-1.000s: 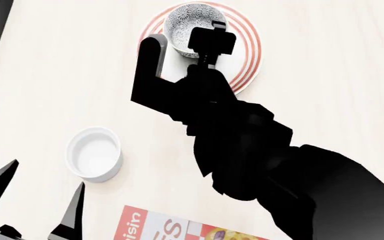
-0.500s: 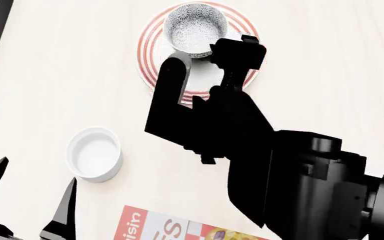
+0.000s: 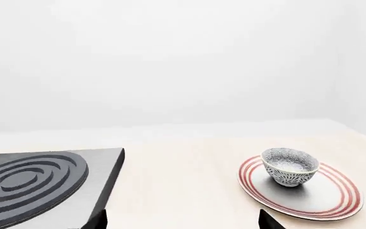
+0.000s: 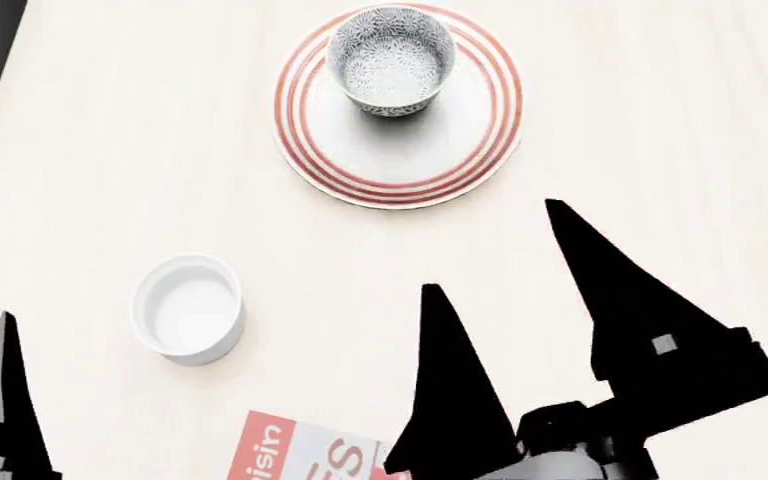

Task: Pick the akita bowl on the cookies box and place it on the plate.

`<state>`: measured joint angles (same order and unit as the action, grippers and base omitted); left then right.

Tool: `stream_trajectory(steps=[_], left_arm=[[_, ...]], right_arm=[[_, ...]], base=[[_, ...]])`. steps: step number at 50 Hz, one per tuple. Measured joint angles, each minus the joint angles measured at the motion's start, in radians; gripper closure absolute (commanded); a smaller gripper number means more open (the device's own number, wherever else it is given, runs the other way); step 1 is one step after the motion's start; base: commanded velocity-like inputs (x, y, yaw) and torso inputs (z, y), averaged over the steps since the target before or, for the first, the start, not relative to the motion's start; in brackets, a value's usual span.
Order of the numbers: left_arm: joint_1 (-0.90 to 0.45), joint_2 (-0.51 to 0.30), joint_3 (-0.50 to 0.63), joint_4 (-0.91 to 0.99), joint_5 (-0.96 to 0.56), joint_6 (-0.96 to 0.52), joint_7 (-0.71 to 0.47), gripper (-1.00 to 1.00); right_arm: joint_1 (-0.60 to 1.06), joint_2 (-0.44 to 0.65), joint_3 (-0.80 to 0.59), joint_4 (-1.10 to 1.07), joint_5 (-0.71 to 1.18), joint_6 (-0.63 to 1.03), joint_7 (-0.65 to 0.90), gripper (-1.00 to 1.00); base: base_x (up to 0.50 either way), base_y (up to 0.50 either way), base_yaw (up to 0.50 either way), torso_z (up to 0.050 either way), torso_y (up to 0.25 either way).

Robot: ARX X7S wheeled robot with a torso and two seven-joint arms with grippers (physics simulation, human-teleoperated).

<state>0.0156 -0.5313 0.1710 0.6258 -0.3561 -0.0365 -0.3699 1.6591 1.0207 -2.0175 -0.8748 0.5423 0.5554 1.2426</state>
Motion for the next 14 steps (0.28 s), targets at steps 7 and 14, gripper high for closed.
stream_trajectory(steps=[7,14], left_arm=[[0.053,0.017,-0.054,0.022,0.041,0.081,-0.045,-1.00],[0.098,0.047,-0.110,0.035,0.081,0.182,-0.089,-1.00]], right_arm=[[-0.080,0.114,-0.100,-0.087,-0.175,-0.097,0.176,-1.00],[-0.400,0.230,0.075,-0.130,-0.393,-0.196,0.264,-1.00]], base=[[0.00,0.00,0.00,0.000,0.000],[0.00,0.00,0.00,0.000,0.000]])
